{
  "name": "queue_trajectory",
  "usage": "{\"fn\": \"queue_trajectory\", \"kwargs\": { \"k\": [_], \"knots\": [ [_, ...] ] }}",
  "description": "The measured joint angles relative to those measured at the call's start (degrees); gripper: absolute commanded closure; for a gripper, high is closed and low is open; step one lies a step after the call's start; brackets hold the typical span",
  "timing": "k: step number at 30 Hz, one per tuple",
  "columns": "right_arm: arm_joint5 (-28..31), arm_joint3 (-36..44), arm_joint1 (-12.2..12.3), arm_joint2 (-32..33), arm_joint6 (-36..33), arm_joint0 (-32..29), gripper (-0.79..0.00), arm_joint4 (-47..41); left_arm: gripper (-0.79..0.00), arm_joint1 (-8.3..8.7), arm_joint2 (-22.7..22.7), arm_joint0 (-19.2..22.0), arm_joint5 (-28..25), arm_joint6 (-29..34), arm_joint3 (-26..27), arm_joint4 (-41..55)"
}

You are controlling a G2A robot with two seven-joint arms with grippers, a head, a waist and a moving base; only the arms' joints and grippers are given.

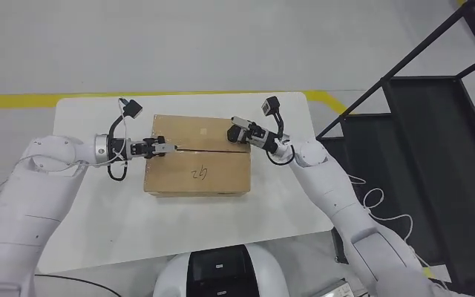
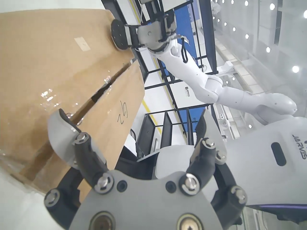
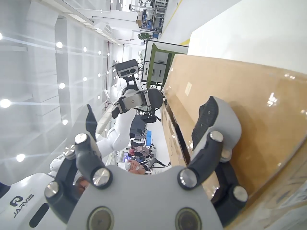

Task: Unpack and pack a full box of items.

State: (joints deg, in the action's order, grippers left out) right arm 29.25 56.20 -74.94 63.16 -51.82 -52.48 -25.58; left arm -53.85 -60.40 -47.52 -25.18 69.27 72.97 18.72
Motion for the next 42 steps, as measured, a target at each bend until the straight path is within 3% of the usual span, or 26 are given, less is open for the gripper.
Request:
{"fn": "queue_trajectory", "kwargs": {
  "k": [7, 17, 28, 33, 38, 42],
  "knots": [
    [-2.65, 6.78, 1.08, 2.64, 1.58, -3.85, -0.785, 1.34, -0.785, -0.51, 1.60, 1.43, 2.53, -2.45, -1.39, -4.32],
    [-6.92, 17.86, 2.92, 8.32, 2.42, -10.65, -0.785, 1.24, -0.785, 0.18, -1.00, 0.43, 5.57, -3.58, -1.12, -5.54],
    [-24.27, 39.54, 6.18, 20.68, 2.73, -35.07, -0.785, -1.76, -0.785, 0.74, -2.37, -0.26, 6.55, -1.17, 0.16, -6.07],
    [-25.61, 38.18, 6.04, 19.81, 5.54, -39.45, -0.785, -4.06, -0.785, 0.73, -2.37, -0.26, 6.54, -1.20, 0.16, -6.07],
    [-24.10, 31.55, 5.29, 15.91, 9.83, -37.32, -0.785, -4.55, -0.785, 0.73, -2.37, -0.26, 6.54, -1.20, 0.16, -6.07],
    [-19.47, 25.33, 4.50, 13.92, 13.73, -33.92, -0.785, -5.94, -0.785, 0.73, -2.37, -0.26, 6.54, -1.20, 0.16, -6.07]
  ]
}}
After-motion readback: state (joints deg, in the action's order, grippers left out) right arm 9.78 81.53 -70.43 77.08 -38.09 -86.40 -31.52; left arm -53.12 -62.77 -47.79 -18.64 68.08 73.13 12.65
